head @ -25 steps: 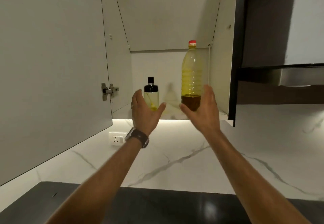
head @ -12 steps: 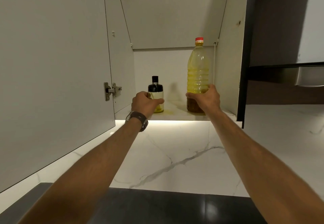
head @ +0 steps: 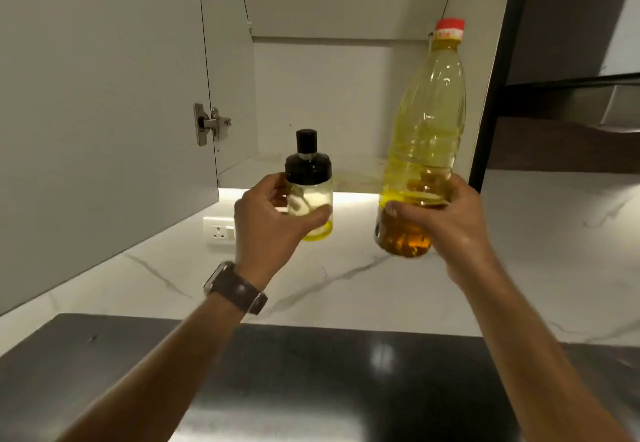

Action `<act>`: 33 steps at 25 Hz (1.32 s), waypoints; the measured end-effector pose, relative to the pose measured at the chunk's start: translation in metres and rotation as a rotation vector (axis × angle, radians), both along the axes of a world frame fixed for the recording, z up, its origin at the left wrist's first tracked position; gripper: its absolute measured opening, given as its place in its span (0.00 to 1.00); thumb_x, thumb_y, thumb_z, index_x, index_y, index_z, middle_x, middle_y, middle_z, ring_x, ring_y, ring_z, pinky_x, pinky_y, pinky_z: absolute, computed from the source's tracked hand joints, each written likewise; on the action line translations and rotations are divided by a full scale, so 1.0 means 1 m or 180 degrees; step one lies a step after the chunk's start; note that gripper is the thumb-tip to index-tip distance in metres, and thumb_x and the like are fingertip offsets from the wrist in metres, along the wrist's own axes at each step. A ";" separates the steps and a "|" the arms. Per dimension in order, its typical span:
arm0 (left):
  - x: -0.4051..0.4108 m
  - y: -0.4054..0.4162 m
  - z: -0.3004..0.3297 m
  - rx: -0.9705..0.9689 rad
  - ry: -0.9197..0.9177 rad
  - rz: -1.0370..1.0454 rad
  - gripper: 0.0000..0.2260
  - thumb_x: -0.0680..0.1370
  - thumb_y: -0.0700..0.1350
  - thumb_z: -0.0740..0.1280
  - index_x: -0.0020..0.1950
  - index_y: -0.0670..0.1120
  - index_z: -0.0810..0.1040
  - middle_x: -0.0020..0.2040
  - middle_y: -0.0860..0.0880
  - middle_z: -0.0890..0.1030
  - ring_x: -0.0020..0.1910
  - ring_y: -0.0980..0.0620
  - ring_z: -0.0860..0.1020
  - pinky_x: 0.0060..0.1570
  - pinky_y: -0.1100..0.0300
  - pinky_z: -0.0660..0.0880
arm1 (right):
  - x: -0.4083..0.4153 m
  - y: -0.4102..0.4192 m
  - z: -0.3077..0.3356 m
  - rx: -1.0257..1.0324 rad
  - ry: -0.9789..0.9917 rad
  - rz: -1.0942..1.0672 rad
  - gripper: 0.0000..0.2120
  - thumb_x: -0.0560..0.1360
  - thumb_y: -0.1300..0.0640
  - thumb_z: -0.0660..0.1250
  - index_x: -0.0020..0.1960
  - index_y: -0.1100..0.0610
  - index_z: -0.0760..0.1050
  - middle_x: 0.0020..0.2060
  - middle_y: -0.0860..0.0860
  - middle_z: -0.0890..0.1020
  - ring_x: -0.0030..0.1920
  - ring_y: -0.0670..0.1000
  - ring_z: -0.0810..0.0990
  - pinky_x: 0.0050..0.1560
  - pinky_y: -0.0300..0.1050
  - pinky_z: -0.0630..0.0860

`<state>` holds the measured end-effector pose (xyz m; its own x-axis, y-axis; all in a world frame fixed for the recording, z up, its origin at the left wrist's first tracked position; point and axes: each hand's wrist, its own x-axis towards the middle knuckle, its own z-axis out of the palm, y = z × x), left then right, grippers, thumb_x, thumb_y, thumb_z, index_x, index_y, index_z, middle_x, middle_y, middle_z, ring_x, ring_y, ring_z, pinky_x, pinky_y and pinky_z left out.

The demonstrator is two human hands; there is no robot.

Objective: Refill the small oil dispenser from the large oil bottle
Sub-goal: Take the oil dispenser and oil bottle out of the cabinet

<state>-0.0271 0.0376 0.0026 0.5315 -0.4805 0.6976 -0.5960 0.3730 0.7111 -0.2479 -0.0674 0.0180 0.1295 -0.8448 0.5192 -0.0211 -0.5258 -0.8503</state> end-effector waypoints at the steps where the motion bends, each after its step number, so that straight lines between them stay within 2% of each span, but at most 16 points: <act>1: -0.005 0.011 -0.013 0.0035 0.0024 -0.0043 0.24 0.60 0.58 0.81 0.53 0.53 0.84 0.45 0.56 0.86 0.42 0.58 0.84 0.43 0.62 0.81 | -0.006 0.012 -0.016 0.0076 0.0092 0.0078 0.40 0.54 0.45 0.87 0.63 0.47 0.77 0.55 0.47 0.86 0.54 0.51 0.86 0.54 0.57 0.84; 4: -0.011 0.032 -0.055 0.0184 0.0093 -0.0222 0.24 0.61 0.54 0.82 0.55 0.53 0.83 0.46 0.56 0.87 0.45 0.55 0.85 0.44 0.62 0.82 | -0.018 0.043 -0.061 0.0233 0.0408 0.0225 0.37 0.57 0.43 0.84 0.64 0.44 0.75 0.54 0.44 0.84 0.53 0.46 0.85 0.51 0.47 0.83; 7: -0.012 0.041 -0.098 0.0343 0.0221 -0.0297 0.24 0.61 0.49 0.82 0.55 0.54 0.83 0.46 0.59 0.86 0.46 0.57 0.85 0.44 0.64 0.82 | -0.024 0.057 -0.105 0.0315 0.0639 0.0233 0.34 0.61 0.48 0.85 0.63 0.44 0.75 0.52 0.43 0.85 0.50 0.43 0.85 0.46 0.38 0.81; 11: -0.015 0.052 -0.167 0.0775 0.0422 -0.0448 0.26 0.59 0.48 0.83 0.56 0.53 0.83 0.47 0.57 0.86 0.42 0.55 0.86 0.42 0.57 0.84 | -0.024 0.069 -0.171 0.0414 0.1024 0.0033 0.35 0.60 0.49 0.87 0.60 0.44 0.73 0.50 0.42 0.83 0.48 0.40 0.83 0.43 0.33 0.78; 14: -0.017 0.061 -0.217 0.1012 0.0394 -0.0577 0.28 0.61 0.47 0.84 0.59 0.52 0.82 0.50 0.55 0.86 0.48 0.51 0.86 0.46 0.55 0.84 | -0.023 0.081 -0.220 0.0485 0.1204 0.0017 0.37 0.59 0.47 0.87 0.62 0.44 0.71 0.51 0.38 0.80 0.50 0.39 0.82 0.42 0.29 0.77; 17: -0.023 0.076 -0.272 0.1324 0.0255 -0.0485 0.30 0.62 0.47 0.85 0.61 0.54 0.80 0.53 0.58 0.85 0.54 0.55 0.83 0.51 0.60 0.80 | -0.024 0.091 -0.271 0.0640 0.1363 0.0037 0.38 0.59 0.47 0.87 0.61 0.44 0.70 0.51 0.39 0.80 0.50 0.40 0.82 0.43 0.30 0.79; 20: -0.029 0.091 -0.324 0.1685 0.0233 -0.0261 0.31 0.60 0.52 0.84 0.62 0.56 0.80 0.54 0.60 0.82 0.53 0.59 0.78 0.48 0.65 0.73 | -0.026 0.099 -0.326 0.0826 0.1548 0.0028 0.38 0.58 0.47 0.87 0.60 0.43 0.70 0.51 0.41 0.80 0.51 0.42 0.82 0.47 0.35 0.80; 22: -0.030 0.099 -0.353 0.1904 0.0364 -0.0271 0.31 0.60 0.50 0.85 0.61 0.58 0.80 0.52 0.60 0.83 0.50 0.58 0.80 0.47 0.64 0.76 | -0.029 0.104 -0.358 0.0995 0.1672 0.0027 0.38 0.58 0.48 0.87 0.61 0.44 0.69 0.52 0.40 0.79 0.52 0.42 0.81 0.48 0.34 0.79; 26: -0.025 0.107 -0.398 0.2336 0.0569 -0.0317 0.27 0.62 0.49 0.84 0.59 0.59 0.81 0.50 0.61 0.86 0.50 0.58 0.84 0.51 0.55 0.82 | -0.032 0.107 -0.406 0.1302 0.1762 0.0003 0.39 0.59 0.50 0.88 0.62 0.46 0.69 0.53 0.40 0.77 0.54 0.43 0.80 0.46 0.30 0.76; 30: -0.023 0.110 -0.427 0.2642 0.0706 -0.0312 0.28 0.63 0.46 0.85 0.57 0.61 0.79 0.50 0.66 0.85 0.49 0.63 0.84 0.54 0.57 0.83 | -0.036 0.106 -0.434 0.1498 0.1807 -0.0001 0.40 0.58 0.48 0.88 0.62 0.45 0.69 0.53 0.40 0.78 0.54 0.43 0.80 0.48 0.32 0.75; 33: -0.023 0.107 -0.441 0.2768 0.0748 -0.0303 0.28 0.64 0.45 0.85 0.57 0.63 0.78 0.49 0.65 0.85 0.51 0.66 0.83 0.55 0.61 0.82 | -0.037 0.105 -0.446 0.1597 0.1814 0.0019 0.40 0.58 0.48 0.88 0.62 0.45 0.69 0.54 0.40 0.78 0.56 0.43 0.79 0.48 0.31 0.75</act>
